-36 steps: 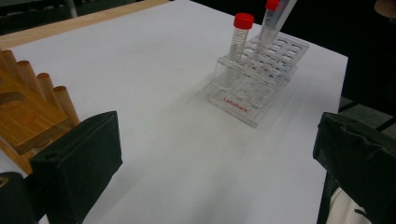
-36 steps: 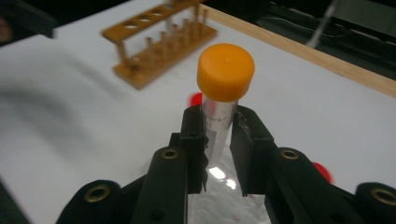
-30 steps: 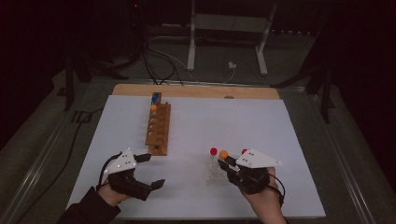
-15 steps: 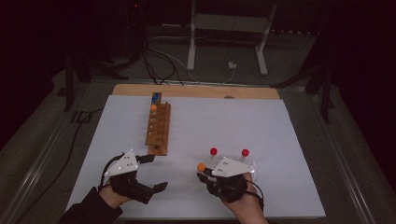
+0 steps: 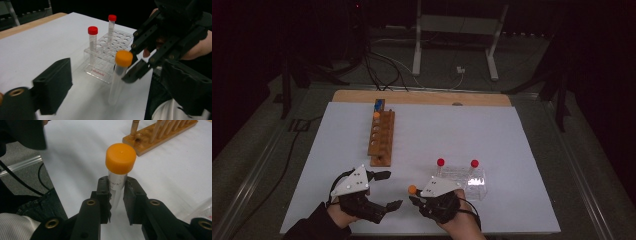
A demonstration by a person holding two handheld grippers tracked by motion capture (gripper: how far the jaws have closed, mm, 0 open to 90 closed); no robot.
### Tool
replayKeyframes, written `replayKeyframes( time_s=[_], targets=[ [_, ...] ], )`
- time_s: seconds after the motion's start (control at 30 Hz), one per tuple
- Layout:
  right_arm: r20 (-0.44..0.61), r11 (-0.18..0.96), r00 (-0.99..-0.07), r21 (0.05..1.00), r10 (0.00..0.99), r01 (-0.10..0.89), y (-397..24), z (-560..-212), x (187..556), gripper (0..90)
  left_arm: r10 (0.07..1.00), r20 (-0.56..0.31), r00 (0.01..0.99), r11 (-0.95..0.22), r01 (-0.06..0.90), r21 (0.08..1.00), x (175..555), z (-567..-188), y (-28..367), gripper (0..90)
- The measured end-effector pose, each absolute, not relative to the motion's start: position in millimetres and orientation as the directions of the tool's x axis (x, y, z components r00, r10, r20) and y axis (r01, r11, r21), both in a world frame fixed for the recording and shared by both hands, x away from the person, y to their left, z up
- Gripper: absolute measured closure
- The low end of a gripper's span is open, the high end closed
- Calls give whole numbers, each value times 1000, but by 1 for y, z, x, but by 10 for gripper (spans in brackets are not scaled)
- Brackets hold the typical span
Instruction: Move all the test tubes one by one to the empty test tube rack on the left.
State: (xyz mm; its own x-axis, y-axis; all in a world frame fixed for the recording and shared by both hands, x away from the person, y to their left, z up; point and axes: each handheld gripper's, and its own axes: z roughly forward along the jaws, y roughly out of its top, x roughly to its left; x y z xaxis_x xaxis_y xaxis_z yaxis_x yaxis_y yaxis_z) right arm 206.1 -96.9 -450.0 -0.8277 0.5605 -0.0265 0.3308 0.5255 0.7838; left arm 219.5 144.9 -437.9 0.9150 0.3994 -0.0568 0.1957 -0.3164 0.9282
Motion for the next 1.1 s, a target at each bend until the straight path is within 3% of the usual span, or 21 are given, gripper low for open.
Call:
replayKeyframes(
  time_s=[0.57, 0.9, 1.1],
  targets=[
    [-21, 532, -836, 780, 549, 329, -94, -451, 205, 755, 391, -19, 920, -349, 168, 922, 227, -451, 123, 480],
    [-22, 528, -832, 782, 555, 332, -95, -451, 206, 755, 336, -24, 942, -354, 150, 923, 229, -451, 116, 698],
    [-16, 519, -832, 788, 555, 332, -96, -450, 206, 753, 334, -14, 943, -355, 139, 924, 229, -448, 116, 717]
  ],
)
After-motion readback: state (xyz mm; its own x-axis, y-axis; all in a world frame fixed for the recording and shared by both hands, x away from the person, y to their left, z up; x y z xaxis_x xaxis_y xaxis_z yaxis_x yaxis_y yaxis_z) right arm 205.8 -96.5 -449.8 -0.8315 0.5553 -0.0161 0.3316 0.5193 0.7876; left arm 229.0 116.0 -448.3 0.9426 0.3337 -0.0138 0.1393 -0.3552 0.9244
